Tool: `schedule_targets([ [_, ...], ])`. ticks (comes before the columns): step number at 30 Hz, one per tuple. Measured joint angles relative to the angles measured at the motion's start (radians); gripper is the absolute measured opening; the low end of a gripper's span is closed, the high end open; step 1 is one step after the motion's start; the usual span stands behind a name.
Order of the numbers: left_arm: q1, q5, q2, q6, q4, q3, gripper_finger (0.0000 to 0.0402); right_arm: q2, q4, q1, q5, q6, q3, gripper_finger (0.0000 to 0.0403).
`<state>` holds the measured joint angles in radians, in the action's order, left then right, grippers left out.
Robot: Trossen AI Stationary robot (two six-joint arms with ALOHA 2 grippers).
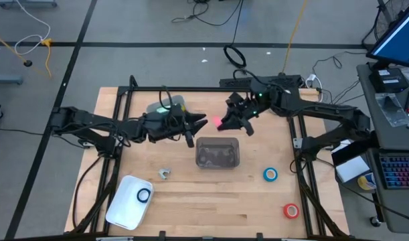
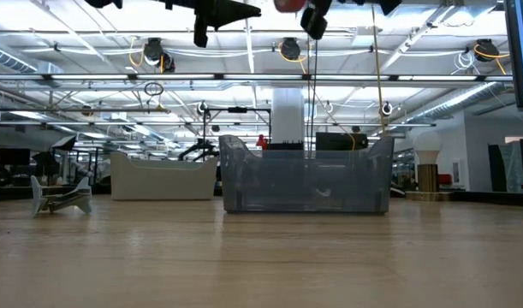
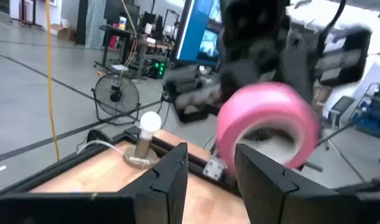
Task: Pick and place Stapler, Stapler remover, tape
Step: Put the pink tape into the white bin
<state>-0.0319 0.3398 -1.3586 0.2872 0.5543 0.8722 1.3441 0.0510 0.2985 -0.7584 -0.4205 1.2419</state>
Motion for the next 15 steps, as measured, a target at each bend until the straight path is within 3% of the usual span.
schedule_targets([
  [15, 0.006, -0.002, -0.005, -0.01, -0.063, 0.0, 0.0131, 0.112, -0.189, 0.001, -0.002, -0.058, -0.001, 0.0033],
])
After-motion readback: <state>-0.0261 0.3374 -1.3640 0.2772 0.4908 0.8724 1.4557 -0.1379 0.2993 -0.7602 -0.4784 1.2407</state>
